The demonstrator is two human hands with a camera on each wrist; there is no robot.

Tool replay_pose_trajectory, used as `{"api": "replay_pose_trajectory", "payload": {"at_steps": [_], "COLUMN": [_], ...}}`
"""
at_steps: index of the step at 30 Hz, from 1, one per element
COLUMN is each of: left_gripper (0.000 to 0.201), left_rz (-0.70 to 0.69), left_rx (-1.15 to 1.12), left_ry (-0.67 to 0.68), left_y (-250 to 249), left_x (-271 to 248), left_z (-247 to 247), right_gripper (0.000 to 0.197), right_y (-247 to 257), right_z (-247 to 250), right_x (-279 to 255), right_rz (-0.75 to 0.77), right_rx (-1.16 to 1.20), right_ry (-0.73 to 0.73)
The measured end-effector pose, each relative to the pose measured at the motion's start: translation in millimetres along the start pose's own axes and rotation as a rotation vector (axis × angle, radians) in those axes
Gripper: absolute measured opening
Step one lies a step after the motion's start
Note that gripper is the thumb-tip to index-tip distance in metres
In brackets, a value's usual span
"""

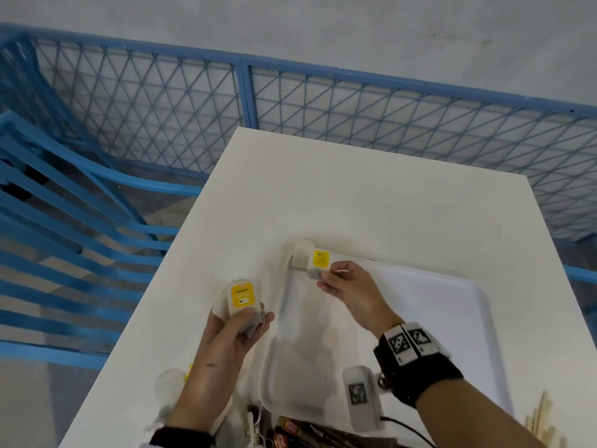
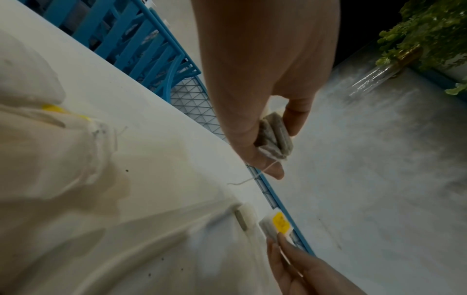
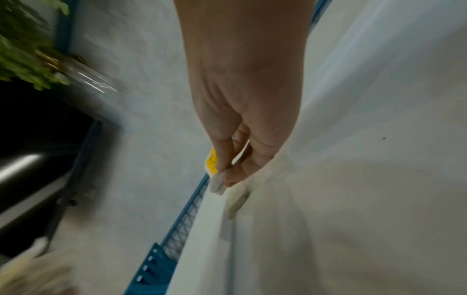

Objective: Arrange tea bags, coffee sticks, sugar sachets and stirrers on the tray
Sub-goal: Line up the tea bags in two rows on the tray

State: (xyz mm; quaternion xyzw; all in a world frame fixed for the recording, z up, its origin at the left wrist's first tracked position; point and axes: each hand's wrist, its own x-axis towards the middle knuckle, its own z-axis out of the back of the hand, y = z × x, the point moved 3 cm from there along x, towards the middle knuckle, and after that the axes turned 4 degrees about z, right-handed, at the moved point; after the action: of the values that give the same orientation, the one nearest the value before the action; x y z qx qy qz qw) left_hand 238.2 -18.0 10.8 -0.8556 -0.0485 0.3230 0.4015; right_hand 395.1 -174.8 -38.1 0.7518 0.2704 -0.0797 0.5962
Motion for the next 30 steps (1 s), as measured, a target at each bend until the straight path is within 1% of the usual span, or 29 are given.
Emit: {"api": "replay_pose_trajectory", "payload": {"at_steps": [3,4,6,8,17,20,22,25,27,30], "left_gripper": [0.026,0.027,0.027,0.025,0.023,0.030,0.028,0.027,0.033,0.042], "left_rz": [-0.004,-0.005,-0.007,-0.001,0.003,-0.006,-0.012,-0.022,-0.037,-0.068], "left_rx": [0.007,0.014,0.039,0.064,0.086,0.096,0.117,0.142,0.182,0.259], "left_ry": [0.001,-0.001,-0.007,-0.009,-0.007,0.021,0.037,0.058,0.067,0.078], "left_y": [0,1,1,1,4,7,9,9,9,8], "left_x": [1,1,1,1,2,3,2,1,1,0], "left_z": [2,3,4,6,4,-1,-4,-9,-12,-14], "right_gripper": [0.023,0.025,0.031,0.035,0.042,0.044,0.035,0.014,0.012,0.014], "right_y": [-3,-4,-6,-9,-9,-3,2,5,7,10], "right_z": [5,7,10,11,11,8,-1,-20,-33,-47], "right_x": [20,25,33,39,42,32,20,-5,-26,-57], "right_rz": [0.019,0.030,0.057,0.080,0.146,0.192,0.222,0.224,0.178,0.067], "right_rx": [-0.065,-0.118,-0.299,-0.437,-0.568,-0.615,-0.612,-0.561,-0.480,-0.333], "right_ry": [-0.118,-0.157,-0.238,-0.286,-0.327,-0.348,-0.305,-0.130,0.036,0.271]}}
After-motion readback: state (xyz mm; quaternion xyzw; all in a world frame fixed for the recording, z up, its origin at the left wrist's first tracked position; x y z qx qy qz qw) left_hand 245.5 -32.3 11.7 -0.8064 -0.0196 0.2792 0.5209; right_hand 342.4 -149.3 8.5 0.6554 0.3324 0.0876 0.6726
